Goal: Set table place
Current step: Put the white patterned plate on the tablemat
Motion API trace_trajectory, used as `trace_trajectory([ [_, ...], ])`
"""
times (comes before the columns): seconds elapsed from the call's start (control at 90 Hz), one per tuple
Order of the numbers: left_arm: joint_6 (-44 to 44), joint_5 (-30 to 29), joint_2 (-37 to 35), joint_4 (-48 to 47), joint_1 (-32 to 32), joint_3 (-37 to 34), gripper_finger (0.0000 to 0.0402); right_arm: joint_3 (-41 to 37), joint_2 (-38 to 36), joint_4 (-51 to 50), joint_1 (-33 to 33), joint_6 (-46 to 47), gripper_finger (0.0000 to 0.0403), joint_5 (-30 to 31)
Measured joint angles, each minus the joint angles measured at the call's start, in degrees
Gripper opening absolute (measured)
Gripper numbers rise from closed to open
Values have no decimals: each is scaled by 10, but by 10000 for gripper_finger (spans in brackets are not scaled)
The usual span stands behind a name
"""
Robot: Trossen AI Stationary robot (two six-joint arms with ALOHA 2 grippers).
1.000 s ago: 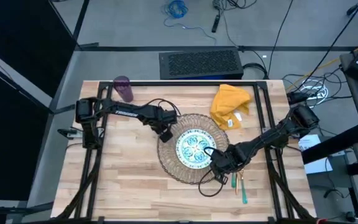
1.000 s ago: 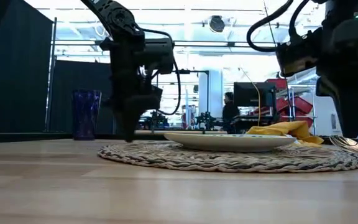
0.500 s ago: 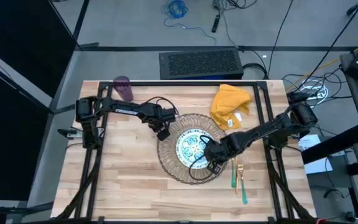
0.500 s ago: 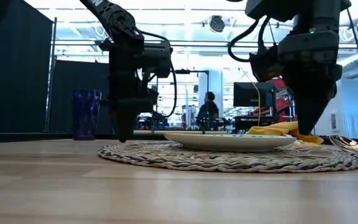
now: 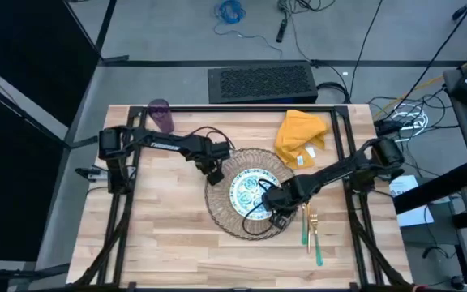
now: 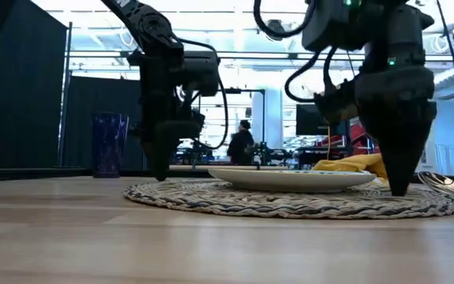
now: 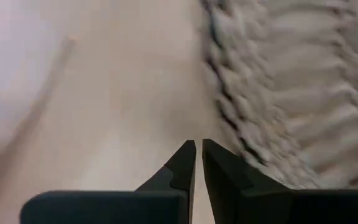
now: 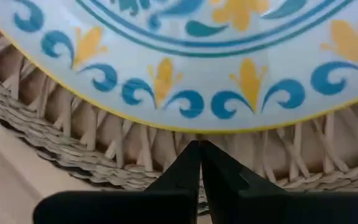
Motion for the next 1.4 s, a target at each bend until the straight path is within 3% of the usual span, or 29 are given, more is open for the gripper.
trace_trajectory([
  [0.533,0,20,-17,27,-24,23,17,1,0,1,-28,-30,0,0],
  [1.178,-1,30,23,21,-23,20,17,1,0,59,-77,-100,0,4],
  [1.333,0,23,22,13,-23,20,17,1,-4,34,-69,-91,0,11],
  [1.4,2,3,15,-4,-24,20,17,1,-16,32,-59,-93,0,43],
])
